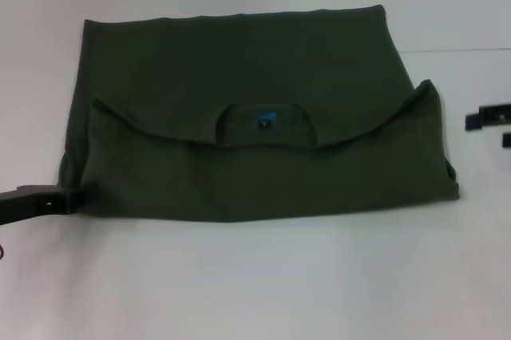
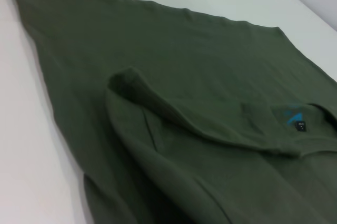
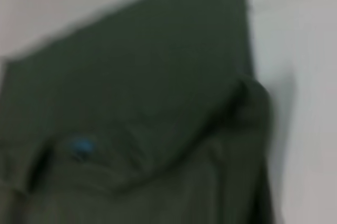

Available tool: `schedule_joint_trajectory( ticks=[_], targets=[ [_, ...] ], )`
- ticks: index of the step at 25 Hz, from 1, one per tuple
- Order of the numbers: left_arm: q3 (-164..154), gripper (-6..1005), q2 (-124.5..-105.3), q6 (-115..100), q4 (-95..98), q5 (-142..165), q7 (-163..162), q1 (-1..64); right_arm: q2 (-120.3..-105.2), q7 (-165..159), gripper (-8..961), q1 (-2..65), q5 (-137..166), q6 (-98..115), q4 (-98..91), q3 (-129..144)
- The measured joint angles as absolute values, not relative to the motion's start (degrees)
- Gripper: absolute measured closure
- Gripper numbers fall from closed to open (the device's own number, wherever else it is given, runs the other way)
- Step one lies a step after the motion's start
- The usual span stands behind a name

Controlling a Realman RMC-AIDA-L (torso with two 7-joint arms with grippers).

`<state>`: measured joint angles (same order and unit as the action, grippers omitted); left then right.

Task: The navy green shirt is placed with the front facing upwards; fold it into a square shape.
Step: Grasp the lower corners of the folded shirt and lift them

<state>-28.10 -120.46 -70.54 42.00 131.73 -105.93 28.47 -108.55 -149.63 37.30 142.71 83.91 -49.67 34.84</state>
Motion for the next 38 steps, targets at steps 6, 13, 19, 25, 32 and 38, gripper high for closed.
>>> schedule_joint_trajectory(
  ticks=[6,13,19,25,32,38],
  targets=[
    [-28.24,950,-120.41,-70.58,42.00,131.68,-105.99,28.48,-109.98,-152.96,12,43.17,154.47,84.89,-47.15,34.92],
    [-28.23,950,-120.41,-70.57,41.80,131.86,-105.76,28.37,-110.58,-152.48,23,44.35,154.51,81.68,-41.91,35.50],
    [-28.21,949,-120.48,-70.57,41.59,131.79,-105.73,28.31,-111.76,-152.29,33,44.69,154.44,79.48,-40.57,35.71],
    [-28.44,949,-120.50,-70.57,41.57,131.67,-105.77,28.53,-112.05,-151.82,44,45.24,154.43,78.05,-38.62,36.41],
    [-28.35,948,-120.50,-70.57,41.57,131.66,-106.01,28.58,-112.12,-151.84,56,45.35,154.51,76.97,-37.97,36.97],
    [-28.30,948,-120.50,-70.58,41.57,131.59,-106.02,28.65,-112.33,-151.39,107,45.36,154.87,76.81,-38.59,38.14]
  ],
)
